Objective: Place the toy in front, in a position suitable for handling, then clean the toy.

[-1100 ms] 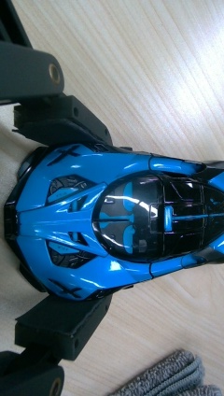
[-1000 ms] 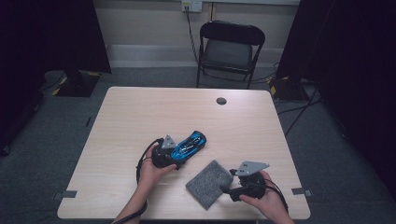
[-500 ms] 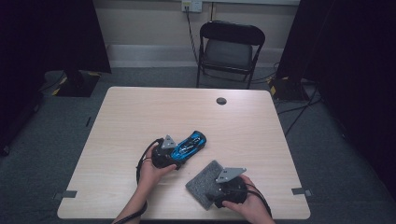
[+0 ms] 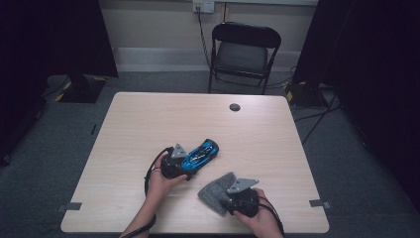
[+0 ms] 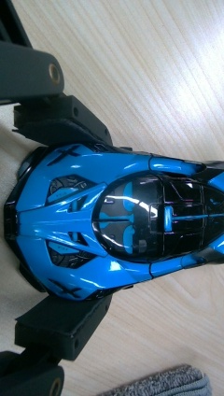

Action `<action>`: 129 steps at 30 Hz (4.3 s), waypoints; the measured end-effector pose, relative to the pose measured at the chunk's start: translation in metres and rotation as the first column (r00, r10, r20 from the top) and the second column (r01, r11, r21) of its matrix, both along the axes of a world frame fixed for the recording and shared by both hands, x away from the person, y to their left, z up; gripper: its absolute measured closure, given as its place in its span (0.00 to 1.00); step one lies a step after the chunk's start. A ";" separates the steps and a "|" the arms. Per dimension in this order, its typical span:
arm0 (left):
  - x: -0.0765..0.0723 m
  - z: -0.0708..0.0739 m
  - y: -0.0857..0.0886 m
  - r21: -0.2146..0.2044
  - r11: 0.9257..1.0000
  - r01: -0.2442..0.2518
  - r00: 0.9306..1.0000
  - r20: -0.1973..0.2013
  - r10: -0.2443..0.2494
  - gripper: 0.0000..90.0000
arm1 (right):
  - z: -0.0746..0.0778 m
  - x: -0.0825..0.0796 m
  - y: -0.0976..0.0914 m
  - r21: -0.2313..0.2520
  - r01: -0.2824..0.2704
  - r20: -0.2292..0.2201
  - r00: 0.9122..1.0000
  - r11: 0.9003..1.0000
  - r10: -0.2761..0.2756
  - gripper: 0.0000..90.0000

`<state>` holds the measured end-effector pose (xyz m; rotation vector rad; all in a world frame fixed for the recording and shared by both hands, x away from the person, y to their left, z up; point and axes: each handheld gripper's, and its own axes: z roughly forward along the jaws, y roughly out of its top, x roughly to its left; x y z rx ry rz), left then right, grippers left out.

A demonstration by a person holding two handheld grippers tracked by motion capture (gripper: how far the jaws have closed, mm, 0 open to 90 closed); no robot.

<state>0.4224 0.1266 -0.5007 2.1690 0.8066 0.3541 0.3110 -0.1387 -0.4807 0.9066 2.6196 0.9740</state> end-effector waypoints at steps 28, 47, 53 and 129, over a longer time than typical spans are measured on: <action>0.000 0.000 0.000 0.010 1.000 -0.002 1.000 0.011 0.002 0.29 | 0.061 0.056 -0.010 -0.009 0.072 0.043 0.997 0.997 -0.071 0.82; 0.000 0.000 0.000 0.007 1.000 -0.005 1.000 0.011 0.004 0.29 | 0.059 0.096 0.053 -0.075 -0.004 0.057 0.998 0.997 0.009 0.81; 0.000 0.000 0.000 0.006 1.000 -0.004 1.000 0.011 0.004 0.29 | 0.049 0.095 0.081 -0.170 -0.015 0.078 0.997 0.985 0.028 0.81; 0.000 0.000 0.000 0.000 1.000 -0.001 1.000 0.000 0.001 0.29 | 0.046 0.146 0.056 -0.114 0.200 0.032 0.980 0.973 -0.197 0.80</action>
